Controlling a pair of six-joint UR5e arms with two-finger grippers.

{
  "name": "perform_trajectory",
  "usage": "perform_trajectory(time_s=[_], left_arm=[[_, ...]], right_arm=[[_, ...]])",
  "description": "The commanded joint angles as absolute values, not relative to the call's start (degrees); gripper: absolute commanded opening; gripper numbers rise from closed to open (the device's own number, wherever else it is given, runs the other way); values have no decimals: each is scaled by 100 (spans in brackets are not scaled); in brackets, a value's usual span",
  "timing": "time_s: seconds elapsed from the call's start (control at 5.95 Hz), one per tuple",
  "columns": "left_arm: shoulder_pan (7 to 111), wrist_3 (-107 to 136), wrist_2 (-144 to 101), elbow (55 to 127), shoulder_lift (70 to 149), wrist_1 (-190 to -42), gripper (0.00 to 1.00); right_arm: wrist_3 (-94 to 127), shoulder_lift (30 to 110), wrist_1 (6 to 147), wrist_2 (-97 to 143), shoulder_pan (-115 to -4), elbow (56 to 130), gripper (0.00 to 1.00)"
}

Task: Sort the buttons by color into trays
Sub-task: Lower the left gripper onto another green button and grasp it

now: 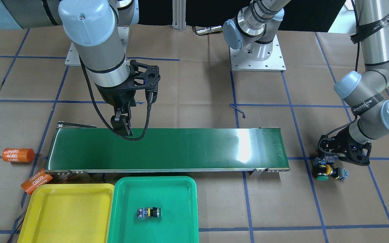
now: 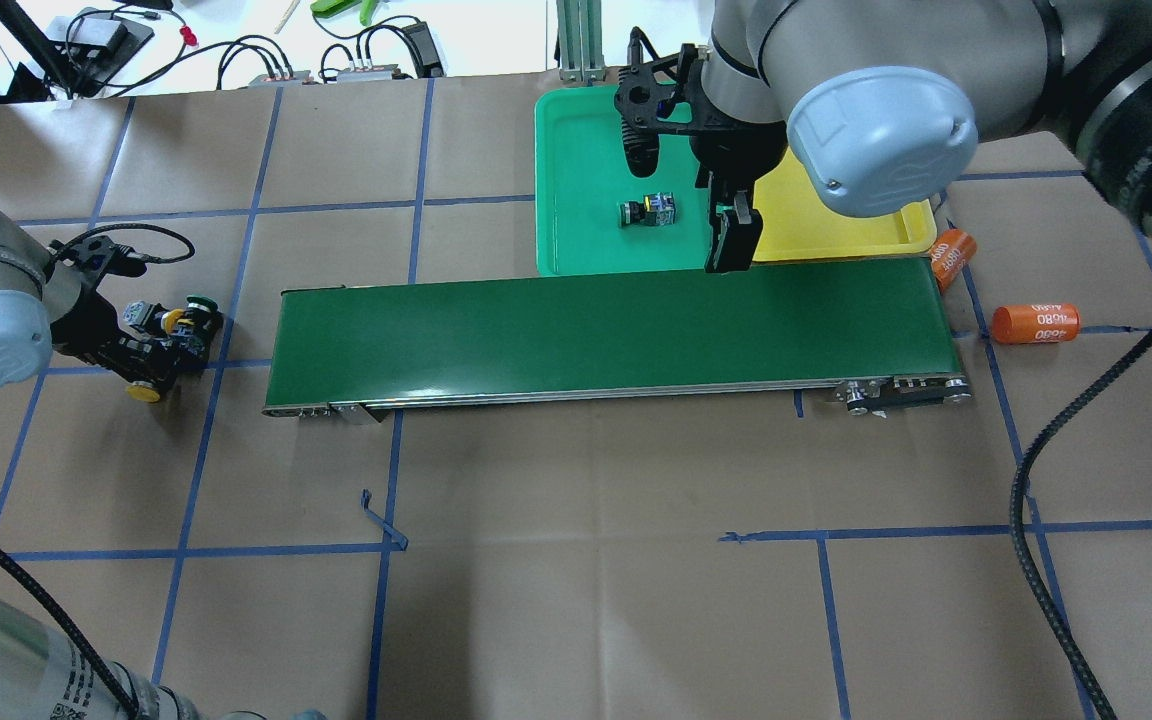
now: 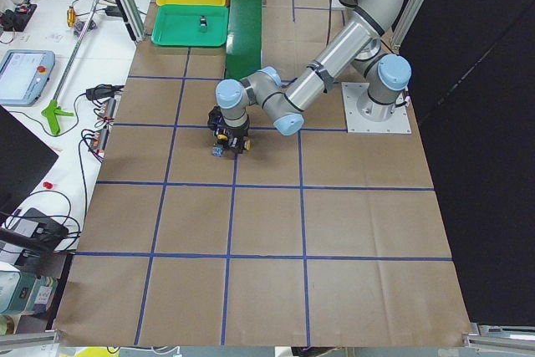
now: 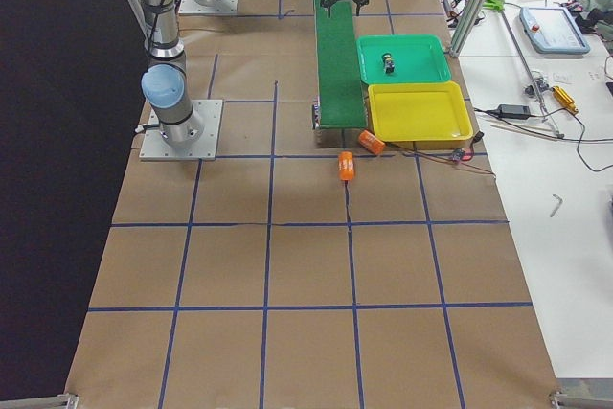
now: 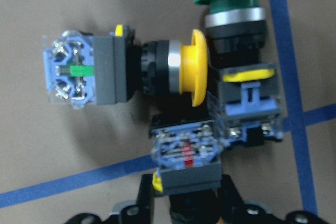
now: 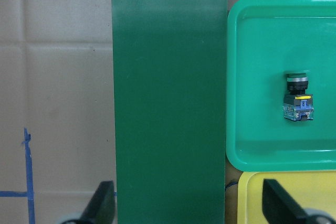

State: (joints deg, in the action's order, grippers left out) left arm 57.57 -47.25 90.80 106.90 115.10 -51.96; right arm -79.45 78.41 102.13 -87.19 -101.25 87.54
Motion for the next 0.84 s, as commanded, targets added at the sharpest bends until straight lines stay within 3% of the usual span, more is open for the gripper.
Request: perform_trajectory(time_s=[0.0,0.34,0.67], left_arm=[[5818,-5103,9062,10574,11357,-5081,0],[6202,-6436,8983,10625,10552,-5890,0],[7315,-7440,8684,10582,10126,-6247,0]], right_arm=[[-7945,7840,10222,-8719,-10125,8763,100],[-7945,7840,10222,-8719,-10125,8763,100],[-7945,7840,10222,-8719,-10125,8763,100]])
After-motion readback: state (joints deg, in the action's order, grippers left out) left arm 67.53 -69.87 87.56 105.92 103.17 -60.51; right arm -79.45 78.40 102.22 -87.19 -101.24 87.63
